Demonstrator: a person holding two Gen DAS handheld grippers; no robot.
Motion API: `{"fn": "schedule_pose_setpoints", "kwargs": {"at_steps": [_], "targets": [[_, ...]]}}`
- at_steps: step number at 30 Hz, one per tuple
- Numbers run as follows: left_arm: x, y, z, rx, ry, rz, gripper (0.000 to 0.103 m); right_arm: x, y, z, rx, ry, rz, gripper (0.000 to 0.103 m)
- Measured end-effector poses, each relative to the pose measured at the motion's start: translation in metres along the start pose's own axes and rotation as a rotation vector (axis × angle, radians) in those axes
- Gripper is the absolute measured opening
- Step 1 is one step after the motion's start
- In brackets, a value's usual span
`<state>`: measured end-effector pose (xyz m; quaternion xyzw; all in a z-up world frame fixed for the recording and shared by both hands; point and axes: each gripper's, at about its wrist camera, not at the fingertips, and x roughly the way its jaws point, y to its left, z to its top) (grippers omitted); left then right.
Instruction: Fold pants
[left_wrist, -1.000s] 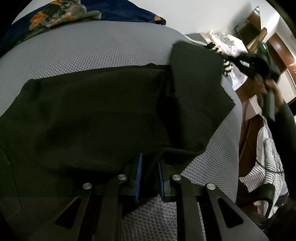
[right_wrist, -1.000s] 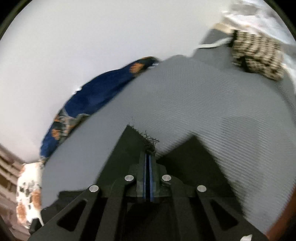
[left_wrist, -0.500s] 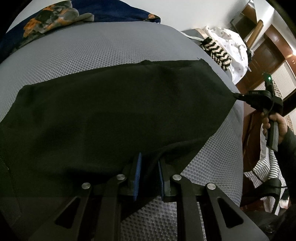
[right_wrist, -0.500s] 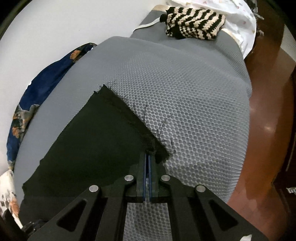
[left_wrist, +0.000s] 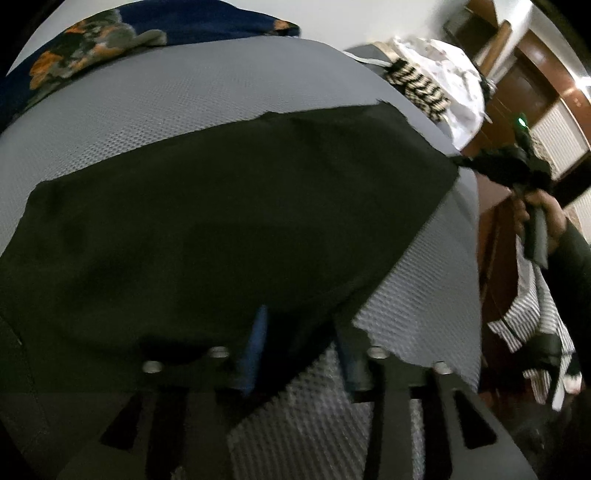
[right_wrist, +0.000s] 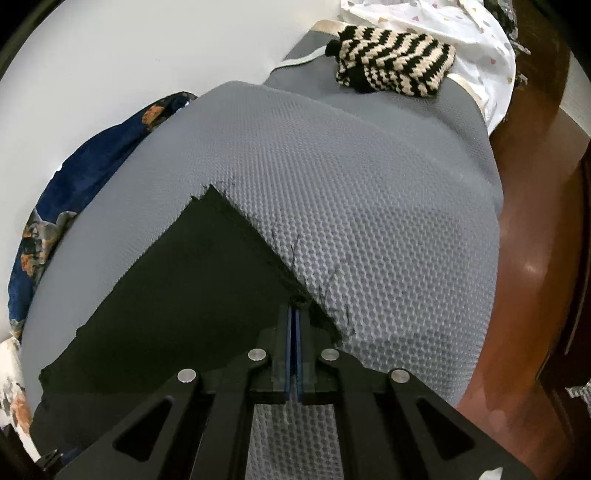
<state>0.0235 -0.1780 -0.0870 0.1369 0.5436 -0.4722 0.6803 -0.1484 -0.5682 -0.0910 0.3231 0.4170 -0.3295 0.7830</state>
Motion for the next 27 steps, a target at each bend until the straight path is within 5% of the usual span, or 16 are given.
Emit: {"fn": "schedule_pose_setpoints", "kwargs": {"at_steps": [2, 13, 18, 22, 27], "targets": [[-0.006, -0.002, -0.003, 0.021, -0.010, 0.009, 0.061, -0.001, 0.000, 0.003, 0.000, -0.009, -0.002, 0.000], [-0.011, 0.039, -0.020, -0.111, -0.031, 0.041, 0.063, 0.023, -0.010, -0.001, 0.017, 0.050, -0.022, 0.001], [-0.013, 0.043, -0.017, -0.124, -0.039, 0.044, 0.063, 0.017, -0.015, 0.007, 0.037, 0.082, 0.026, 0.017], [-0.024, 0.047, -0.014, -0.154, -0.074, 0.030, 0.063, -0.005, -0.007, 0.026, -0.010, 0.035, 0.055, 0.018], [-0.040, 0.058, -0.007, -0.204, -0.145, 0.035, 0.063, -0.003, 0.023, 0.067, -0.119, 0.048, 0.201, 0.018]]}}
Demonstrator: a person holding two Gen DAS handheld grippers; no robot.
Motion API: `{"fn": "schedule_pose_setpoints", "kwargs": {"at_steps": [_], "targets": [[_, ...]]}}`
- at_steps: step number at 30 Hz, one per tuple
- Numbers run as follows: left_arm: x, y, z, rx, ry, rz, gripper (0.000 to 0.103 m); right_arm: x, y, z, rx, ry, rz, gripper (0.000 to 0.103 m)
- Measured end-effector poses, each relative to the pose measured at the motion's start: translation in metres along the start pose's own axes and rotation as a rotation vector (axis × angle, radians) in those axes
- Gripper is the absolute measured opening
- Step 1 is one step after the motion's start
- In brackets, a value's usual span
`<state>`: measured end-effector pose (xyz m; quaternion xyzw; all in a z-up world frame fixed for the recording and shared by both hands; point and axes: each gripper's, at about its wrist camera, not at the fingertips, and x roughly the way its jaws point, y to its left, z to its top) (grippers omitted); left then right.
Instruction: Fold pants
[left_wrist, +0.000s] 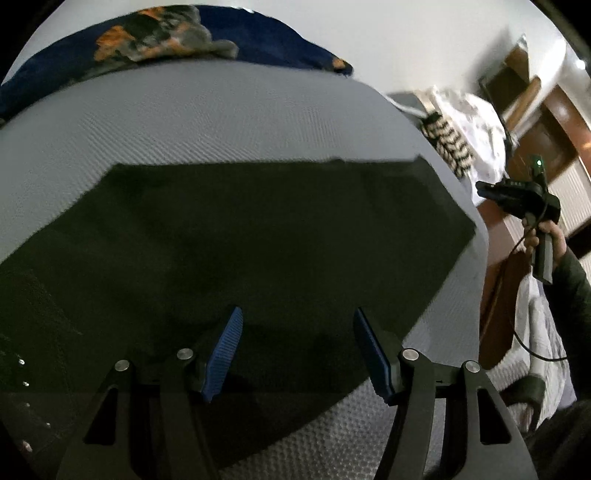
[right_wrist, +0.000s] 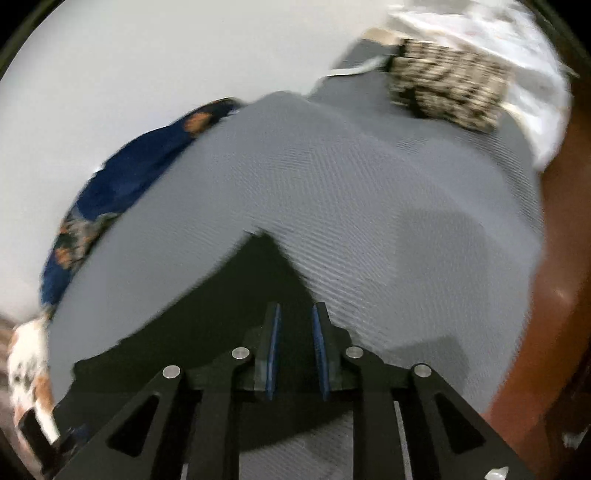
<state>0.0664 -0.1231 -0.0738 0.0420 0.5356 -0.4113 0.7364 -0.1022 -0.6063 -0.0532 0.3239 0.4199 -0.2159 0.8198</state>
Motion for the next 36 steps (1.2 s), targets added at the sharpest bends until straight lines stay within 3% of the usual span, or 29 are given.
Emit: {"fn": "schedule_pose_setpoints", "kwargs": {"at_steps": [5, 14, 32, 36], "targets": [[-0.004, 0.015, 0.009, -0.075, -0.030, 0.038, 0.063, 0.047, 0.025, 0.039, -0.082, 0.120, 0.099, 0.018], [-0.001, 0.037, 0.017, -0.165, -0.039, 0.108, 0.063, 0.117, 0.033, 0.078, -0.107, 0.225, 0.043, 0.018], [0.015, 0.039, 0.027, -0.201, -0.007, 0.136, 0.063, 0.141, 0.043, 0.081, -0.221, 0.318, 0.108, 0.019], [0.016, 0.040, 0.027, -0.206, -0.005, 0.142, 0.063, 0.124, 0.040, 0.073, -0.267, 0.253, 0.066, 0.005]]}}
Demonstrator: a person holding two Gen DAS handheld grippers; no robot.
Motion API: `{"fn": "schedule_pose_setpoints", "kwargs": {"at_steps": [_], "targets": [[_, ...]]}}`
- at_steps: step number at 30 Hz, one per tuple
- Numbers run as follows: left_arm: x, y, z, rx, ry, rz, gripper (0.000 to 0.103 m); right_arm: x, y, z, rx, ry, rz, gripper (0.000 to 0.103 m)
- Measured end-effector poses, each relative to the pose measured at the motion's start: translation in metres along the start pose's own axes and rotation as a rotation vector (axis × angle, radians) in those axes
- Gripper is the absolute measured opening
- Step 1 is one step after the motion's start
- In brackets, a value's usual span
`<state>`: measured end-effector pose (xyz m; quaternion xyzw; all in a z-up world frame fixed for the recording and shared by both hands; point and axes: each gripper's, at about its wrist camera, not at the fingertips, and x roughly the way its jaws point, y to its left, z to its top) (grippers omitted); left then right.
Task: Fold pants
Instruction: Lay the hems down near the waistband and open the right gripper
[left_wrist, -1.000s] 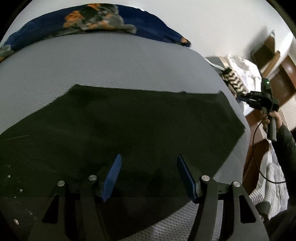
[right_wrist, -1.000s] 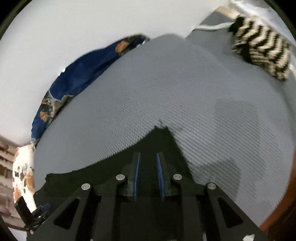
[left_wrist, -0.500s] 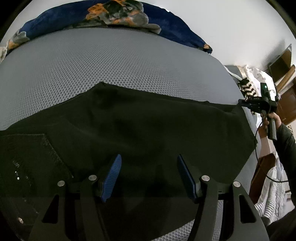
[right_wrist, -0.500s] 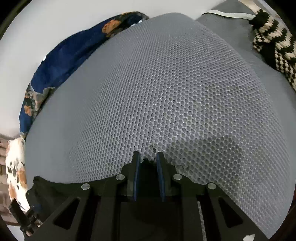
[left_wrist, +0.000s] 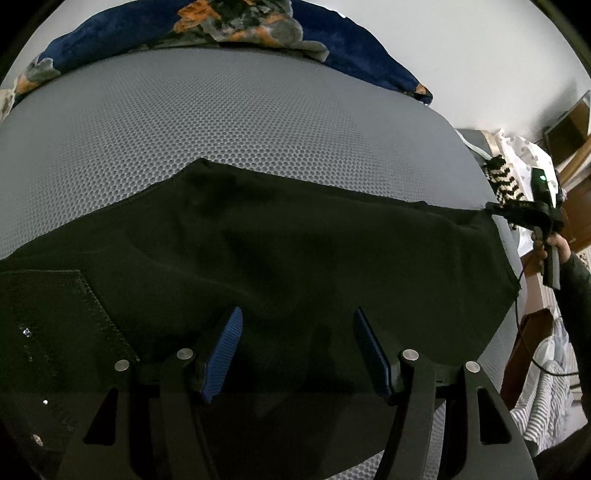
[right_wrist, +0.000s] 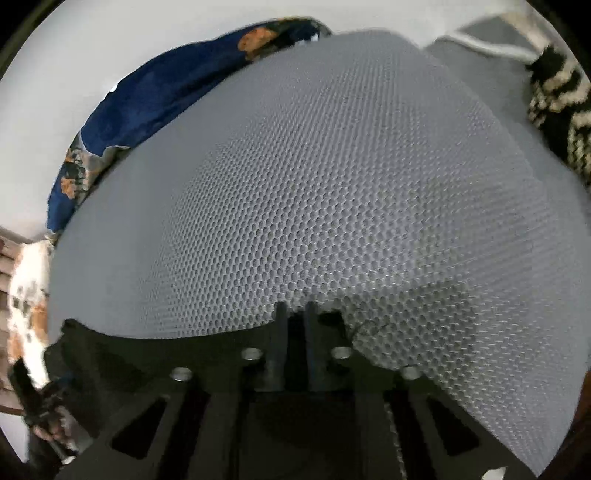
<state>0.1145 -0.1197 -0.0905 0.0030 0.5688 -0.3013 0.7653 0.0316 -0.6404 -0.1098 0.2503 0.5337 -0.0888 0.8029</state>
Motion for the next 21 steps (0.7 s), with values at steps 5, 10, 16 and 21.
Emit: {"fn": "schedule_pose_setpoints", "kwargs": {"at_steps": [5, 10, 16, 21], "targets": [[-0.003, 0.001, 0.005, -0.004, -0.022, 0.010, 0.063, -0.032, 0.017, -0.015, -0.022, -0.162, -0.110, 0.003], [-0.007, 0.008, 0.012, -0.020, -0.073, 0.038, 0.063, -0.049, 0.025, -0.020, 0.019, -0.252, -0.154, 0.002], [-0.004, 0.029, 0.015, -0.048, -0.103, 0.109, 0.063, -0.020, 0.024, -0.018, 0.054, -0.240, -0.230, 0.001], [0.004, 0.051, 0.015, -0.089, -0.090, 0.107, 0.063, 0.001, 0.014, -0.017, 0.080, -0.190, -0.269, 0.000]]}}
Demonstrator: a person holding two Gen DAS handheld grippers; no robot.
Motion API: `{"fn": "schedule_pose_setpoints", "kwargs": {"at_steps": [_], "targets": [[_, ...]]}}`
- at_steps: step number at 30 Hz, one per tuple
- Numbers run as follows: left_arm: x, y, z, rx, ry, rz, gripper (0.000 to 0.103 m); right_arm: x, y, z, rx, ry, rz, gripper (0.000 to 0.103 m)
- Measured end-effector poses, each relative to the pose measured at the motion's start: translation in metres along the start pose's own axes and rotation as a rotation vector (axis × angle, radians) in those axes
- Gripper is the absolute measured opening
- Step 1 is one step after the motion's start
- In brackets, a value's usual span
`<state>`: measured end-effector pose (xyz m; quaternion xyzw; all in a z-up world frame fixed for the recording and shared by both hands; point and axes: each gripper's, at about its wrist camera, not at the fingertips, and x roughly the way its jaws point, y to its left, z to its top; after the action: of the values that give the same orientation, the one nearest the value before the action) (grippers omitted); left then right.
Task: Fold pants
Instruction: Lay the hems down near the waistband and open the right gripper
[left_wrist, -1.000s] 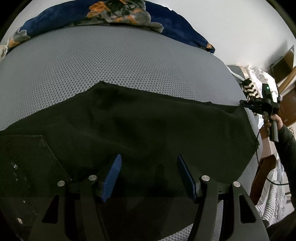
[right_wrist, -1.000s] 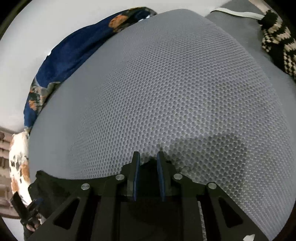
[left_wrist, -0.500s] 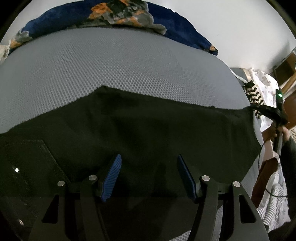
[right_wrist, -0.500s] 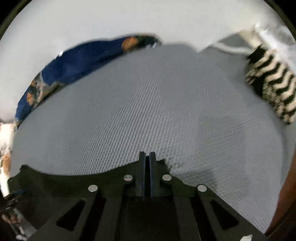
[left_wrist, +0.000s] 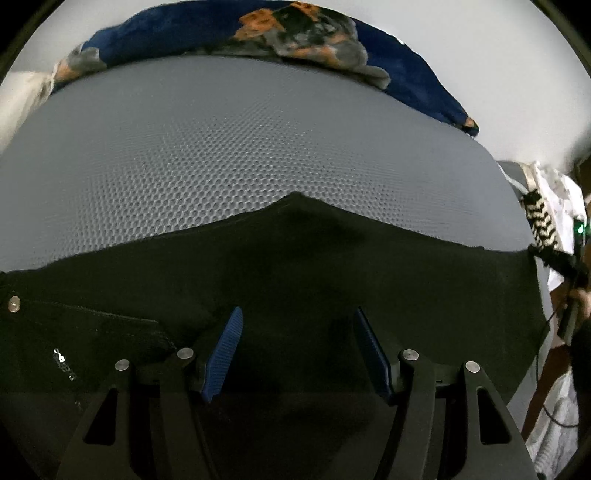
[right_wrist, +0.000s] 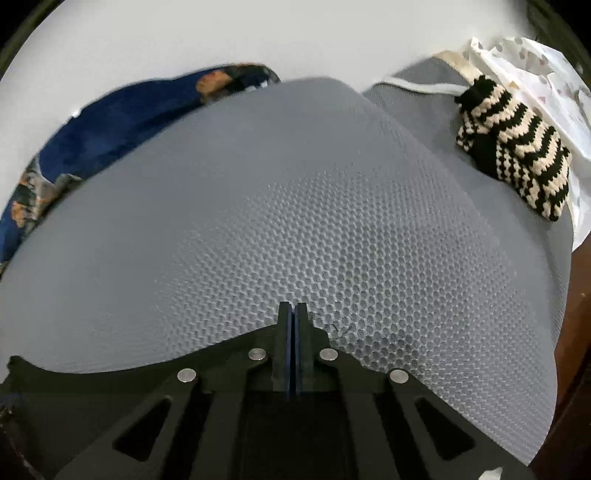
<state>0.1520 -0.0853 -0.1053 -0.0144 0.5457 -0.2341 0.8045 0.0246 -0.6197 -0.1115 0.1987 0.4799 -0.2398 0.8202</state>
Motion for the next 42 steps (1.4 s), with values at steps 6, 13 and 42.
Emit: {"fn": "schedule_pose_setpoints", "kwargs": {"at_steps": [6, 13, 42], "targets": [[0.002, -0.007, 0.006, 0.058, 0.002, 0.032, 0.063, -0.004, -0.005, 0.003, 0.050, 0.032, 0.020, 0.009], [-0.033, 0.009, 0.000, 0.038, -0.042, -0.016, 0.063, -0.056, 0.046, -0.001, -0.047, -0.038, 0.102, 0.021], [-0.085, 0.148, -0.042, -0.128, -0.078, 0.073, 0.062, -0.007, 0.464, -0.107, -0.851, 0.415, 0.699, 0.033]]}}
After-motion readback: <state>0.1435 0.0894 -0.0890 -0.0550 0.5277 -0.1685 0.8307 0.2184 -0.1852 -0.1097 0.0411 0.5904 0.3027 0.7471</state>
